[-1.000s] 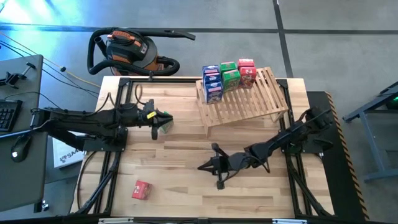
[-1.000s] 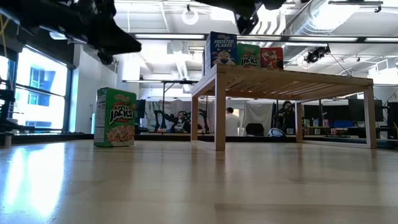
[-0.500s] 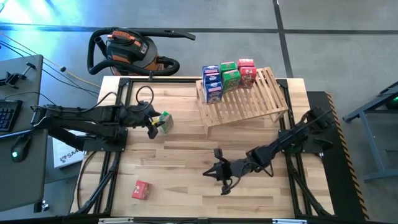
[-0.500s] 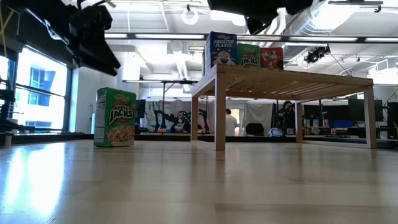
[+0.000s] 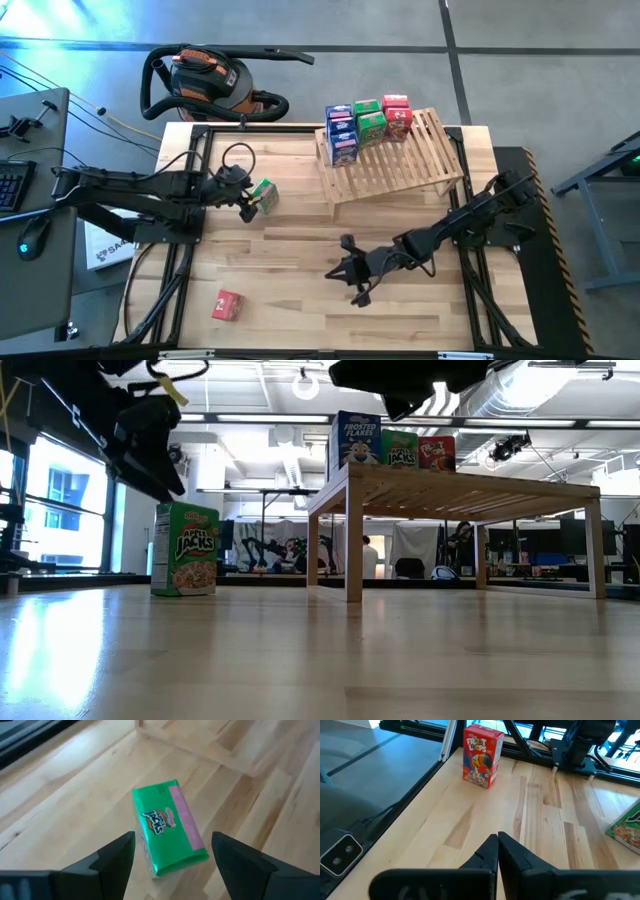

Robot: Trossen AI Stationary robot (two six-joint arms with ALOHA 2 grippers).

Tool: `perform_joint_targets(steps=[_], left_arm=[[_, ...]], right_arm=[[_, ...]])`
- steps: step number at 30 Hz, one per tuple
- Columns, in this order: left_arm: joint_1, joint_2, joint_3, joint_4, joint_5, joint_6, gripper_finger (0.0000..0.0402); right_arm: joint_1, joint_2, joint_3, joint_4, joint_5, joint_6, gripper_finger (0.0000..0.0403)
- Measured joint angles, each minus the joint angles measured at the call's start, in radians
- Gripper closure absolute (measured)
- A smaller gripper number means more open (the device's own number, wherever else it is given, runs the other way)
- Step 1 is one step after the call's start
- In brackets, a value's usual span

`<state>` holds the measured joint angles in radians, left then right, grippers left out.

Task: Stack cereal on shelf
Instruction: Put the green cereal box on the shelf aligned with the other green cereal boxes

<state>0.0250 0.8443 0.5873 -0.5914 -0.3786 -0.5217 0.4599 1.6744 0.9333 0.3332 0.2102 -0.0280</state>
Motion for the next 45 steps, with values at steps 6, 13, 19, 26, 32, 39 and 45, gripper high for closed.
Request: perform_joint_targets(steps=[6,13,19,26,32,39,45], left_arm=[[0.0,0.068,0.0,-0.003,0.026,0.009,0.0146],[0.001,0.113,0.0,-0.009,0.0,0.01,0.0146],[0.0,0.157,0.0,0.013,0.0,0.021,0.016],[0.0,0.162,0.0,0.06,0.017,0.095,0.0235],[-0.014,0.152,-0.001,0.154,0.124,0.138,0.0274],[-0.111,0.165,0.062,0.284,0.162,0.191,0.0276],[-0.218,0.241,0.162,0.341,0.158,0.264,0.0276]], right_arm=[[-0.002,-0.001,0.0,-0.008,0.018,0.025,0.0403],[-0.01,-0.001,0.0,-0.015,0.017,0.027,0.0403],[-0.011,-0.002,0.0,-0.017,0.014,0.024,0.0403],[-0.001,-0.107,0.0,-0.128,0.025,0.039,0.0403],[-0.012,-0.242,0.002,-0.296,0.077,0.145,0.0401],[-0.071,-0.283,0.001,-0.322,0.055,0.156,0.0315],[-0.135,-0.27,0.0,-0.214,0.038,0.159,0.0185]])
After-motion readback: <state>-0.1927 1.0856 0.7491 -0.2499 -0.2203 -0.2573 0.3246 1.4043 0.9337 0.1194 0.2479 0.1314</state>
